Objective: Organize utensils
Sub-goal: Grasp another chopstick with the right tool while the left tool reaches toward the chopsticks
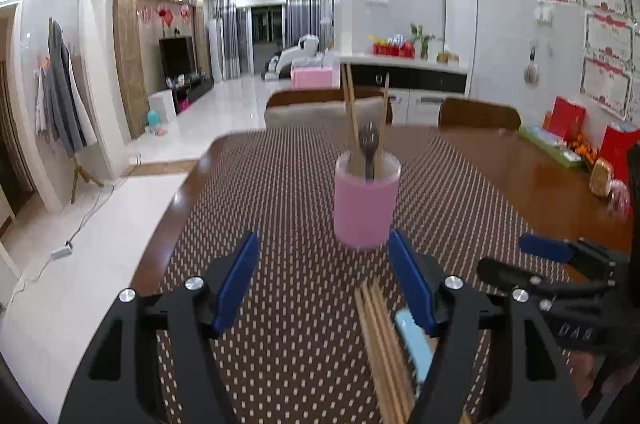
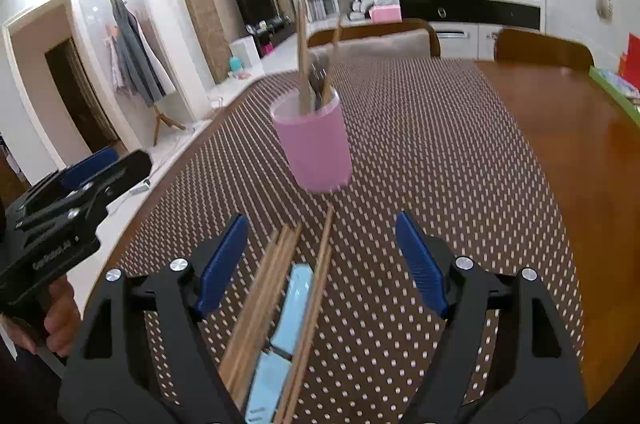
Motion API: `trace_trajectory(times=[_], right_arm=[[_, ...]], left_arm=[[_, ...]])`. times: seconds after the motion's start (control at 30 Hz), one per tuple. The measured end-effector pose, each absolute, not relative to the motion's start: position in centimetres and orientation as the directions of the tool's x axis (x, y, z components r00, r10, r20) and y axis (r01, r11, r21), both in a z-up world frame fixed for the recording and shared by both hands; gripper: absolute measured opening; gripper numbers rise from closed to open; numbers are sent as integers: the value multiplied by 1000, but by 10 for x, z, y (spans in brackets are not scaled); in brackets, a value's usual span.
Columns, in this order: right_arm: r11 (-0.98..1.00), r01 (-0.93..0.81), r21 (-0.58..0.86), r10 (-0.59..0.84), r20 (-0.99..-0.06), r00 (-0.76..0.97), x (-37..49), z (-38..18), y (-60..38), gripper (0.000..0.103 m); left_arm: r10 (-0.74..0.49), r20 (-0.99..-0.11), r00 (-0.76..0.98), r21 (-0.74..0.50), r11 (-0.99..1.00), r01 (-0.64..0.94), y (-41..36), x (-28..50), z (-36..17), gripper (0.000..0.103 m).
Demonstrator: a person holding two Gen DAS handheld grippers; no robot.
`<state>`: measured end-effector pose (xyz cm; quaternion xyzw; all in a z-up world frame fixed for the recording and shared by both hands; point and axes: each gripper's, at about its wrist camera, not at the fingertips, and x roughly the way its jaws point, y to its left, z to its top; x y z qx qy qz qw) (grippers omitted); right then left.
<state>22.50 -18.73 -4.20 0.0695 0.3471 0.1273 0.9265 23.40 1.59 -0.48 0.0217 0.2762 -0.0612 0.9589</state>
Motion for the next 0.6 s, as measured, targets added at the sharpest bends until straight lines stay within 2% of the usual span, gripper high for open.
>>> trace_trajectory(times=[0.27, 0.6], right_arm=[[970, -167, 177, 243, -730, 639, 221, -106, -180, 78], [976, -163, 145, 215, -770, 601, 220, -139, -174, 78]], left_arm=[[-101, -644, 759, -13, 993, 121, 31, 228, -65, 67], [-109, -708, 697, -39, 993, 114, 43, 220, -108, 67]])
